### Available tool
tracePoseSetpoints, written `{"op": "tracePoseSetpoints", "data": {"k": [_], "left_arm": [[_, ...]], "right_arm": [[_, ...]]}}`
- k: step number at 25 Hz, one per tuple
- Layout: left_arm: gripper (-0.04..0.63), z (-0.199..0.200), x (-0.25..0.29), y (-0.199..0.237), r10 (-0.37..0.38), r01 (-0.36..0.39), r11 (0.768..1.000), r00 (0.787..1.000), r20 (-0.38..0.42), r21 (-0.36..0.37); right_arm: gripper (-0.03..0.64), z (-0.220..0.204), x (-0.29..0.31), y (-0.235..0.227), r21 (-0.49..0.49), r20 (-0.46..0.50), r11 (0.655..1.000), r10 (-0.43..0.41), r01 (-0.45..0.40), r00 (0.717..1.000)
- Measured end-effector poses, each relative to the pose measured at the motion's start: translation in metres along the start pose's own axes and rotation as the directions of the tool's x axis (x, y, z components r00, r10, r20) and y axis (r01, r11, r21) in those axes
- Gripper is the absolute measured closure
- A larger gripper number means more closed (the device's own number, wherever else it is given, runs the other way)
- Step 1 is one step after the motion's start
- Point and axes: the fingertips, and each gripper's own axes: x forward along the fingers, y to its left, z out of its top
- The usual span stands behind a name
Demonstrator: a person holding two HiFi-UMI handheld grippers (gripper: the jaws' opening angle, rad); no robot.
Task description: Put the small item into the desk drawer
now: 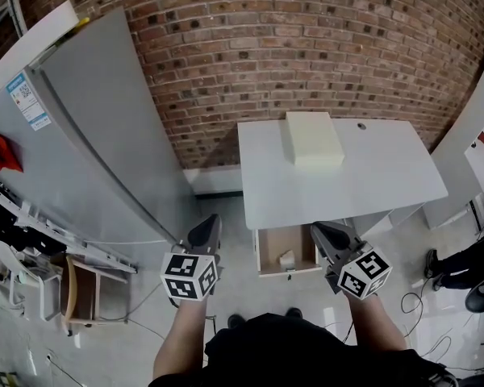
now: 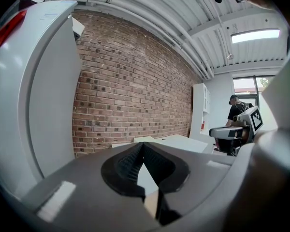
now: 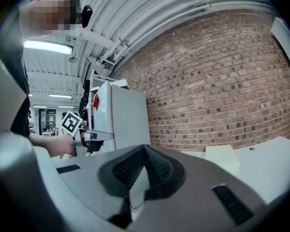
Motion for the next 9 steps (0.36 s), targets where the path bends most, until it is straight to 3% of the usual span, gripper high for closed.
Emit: {"op": "tracePoseSetpoints", "data": {"k": [9], "left_arm": [[0.583, -0.0080, 0.0035, -0.0065, -0.008, 0.008, 1.000, 1.000, -0.018, -0.008]], "right_arm": [[0.606, -0.0016, -0.0052, -0.0017, 0.003, 0.001, 1.000, 0.003, -0.003, 1.000]]}}
